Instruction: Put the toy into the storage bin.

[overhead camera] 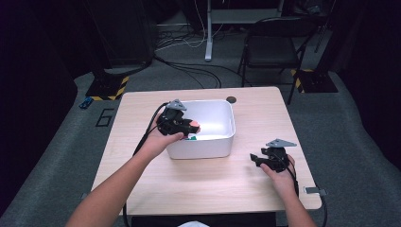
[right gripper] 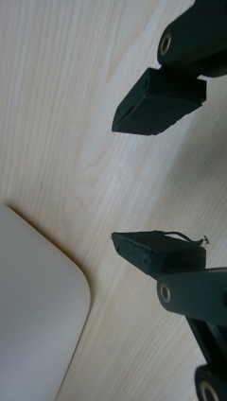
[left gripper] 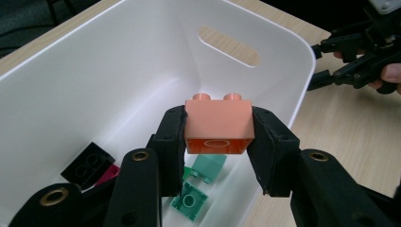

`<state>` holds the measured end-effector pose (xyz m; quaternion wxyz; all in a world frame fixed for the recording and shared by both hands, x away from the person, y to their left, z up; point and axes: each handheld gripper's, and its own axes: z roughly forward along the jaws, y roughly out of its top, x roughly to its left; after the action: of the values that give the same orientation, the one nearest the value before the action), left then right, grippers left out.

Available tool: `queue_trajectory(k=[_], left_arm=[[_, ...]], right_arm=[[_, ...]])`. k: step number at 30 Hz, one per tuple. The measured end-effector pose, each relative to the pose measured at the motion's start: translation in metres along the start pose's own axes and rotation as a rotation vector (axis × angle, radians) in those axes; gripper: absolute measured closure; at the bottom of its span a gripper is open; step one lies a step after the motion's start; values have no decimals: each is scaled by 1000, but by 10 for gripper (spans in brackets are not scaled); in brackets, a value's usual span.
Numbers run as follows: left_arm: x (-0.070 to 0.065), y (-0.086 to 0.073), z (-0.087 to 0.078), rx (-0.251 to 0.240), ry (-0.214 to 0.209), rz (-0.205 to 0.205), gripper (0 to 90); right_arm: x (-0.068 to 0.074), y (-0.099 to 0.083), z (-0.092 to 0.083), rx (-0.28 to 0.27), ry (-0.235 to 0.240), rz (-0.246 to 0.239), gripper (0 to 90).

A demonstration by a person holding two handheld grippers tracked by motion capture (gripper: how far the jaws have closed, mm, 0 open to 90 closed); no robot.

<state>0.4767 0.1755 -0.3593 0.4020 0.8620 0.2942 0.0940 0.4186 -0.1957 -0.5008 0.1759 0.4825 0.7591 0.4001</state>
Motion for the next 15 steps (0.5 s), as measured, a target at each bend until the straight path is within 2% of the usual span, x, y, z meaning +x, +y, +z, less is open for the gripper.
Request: queue_trajectory(k=[7, 11, 15], left_arm=[[3, -5, 15, 46, 43, -18, 586], [5, -6, 20, 66, 50, -24, 586], [6, -8, 22, 63, 52, -36, 585]], right_arm=[[1, 0, 1, 1, 1, 1, 400], [1, 0, 0, -2, 1, 4, 400], [1, 0, 0, -2, 0, 2, 400]])
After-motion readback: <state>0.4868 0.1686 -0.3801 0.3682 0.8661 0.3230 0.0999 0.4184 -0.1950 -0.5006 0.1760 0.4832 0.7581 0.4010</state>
